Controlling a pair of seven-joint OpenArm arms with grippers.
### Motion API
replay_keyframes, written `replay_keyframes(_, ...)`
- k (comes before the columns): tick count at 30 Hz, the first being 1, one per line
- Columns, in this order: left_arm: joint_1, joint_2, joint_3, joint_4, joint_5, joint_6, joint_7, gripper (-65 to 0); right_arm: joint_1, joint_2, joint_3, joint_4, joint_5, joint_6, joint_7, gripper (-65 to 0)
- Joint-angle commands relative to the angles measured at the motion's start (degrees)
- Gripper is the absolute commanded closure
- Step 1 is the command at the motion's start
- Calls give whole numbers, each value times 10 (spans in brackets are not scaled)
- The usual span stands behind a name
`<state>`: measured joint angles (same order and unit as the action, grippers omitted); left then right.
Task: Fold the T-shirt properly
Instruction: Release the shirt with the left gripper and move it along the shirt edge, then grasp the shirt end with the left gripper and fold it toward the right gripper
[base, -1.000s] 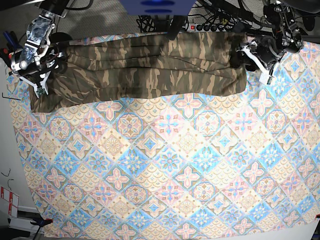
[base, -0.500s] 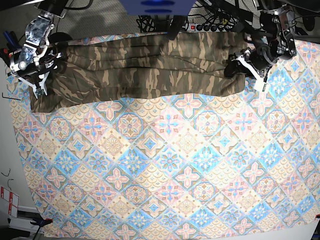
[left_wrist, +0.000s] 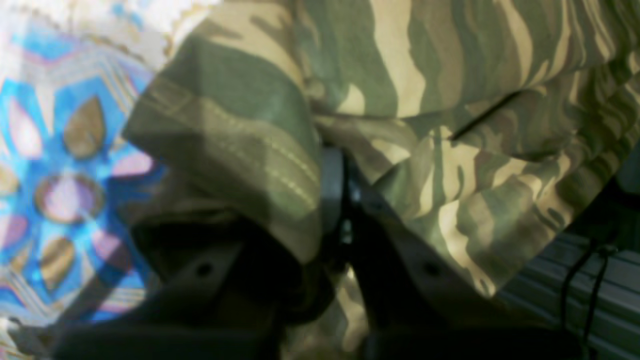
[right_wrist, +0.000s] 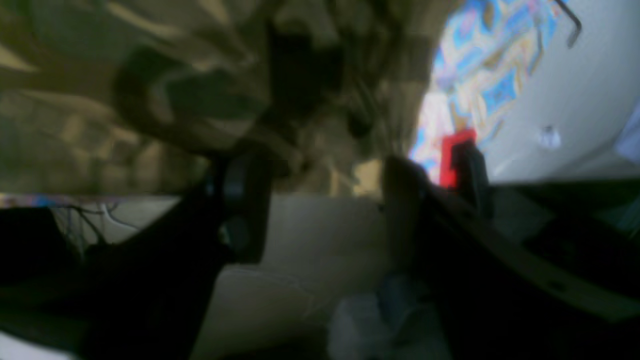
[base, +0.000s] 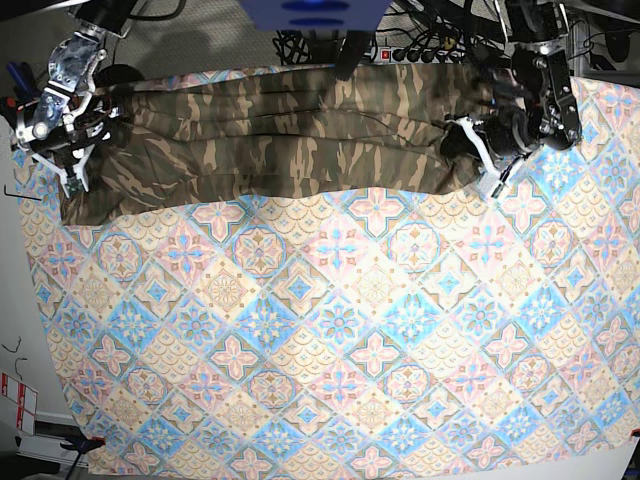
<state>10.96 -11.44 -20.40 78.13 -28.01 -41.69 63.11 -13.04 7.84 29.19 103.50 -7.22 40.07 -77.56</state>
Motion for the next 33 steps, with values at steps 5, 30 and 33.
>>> replay_keyframes(5, -34, -35, -35, 0, 28, 17, 8, 0, 3, 8, 5, 7, -5, -1, 2, -356)
replay_keyframes(30, -49, 8, -2, 155, 146, 17, 94, 0, 3, 7, 41, 7, -5, -1, 8, -356)
replay_keyframes(33, -23, 27, -2, 201, 147, 17, 95, 0, 3, 7, 40, 7, -5, -1, 8, -356)
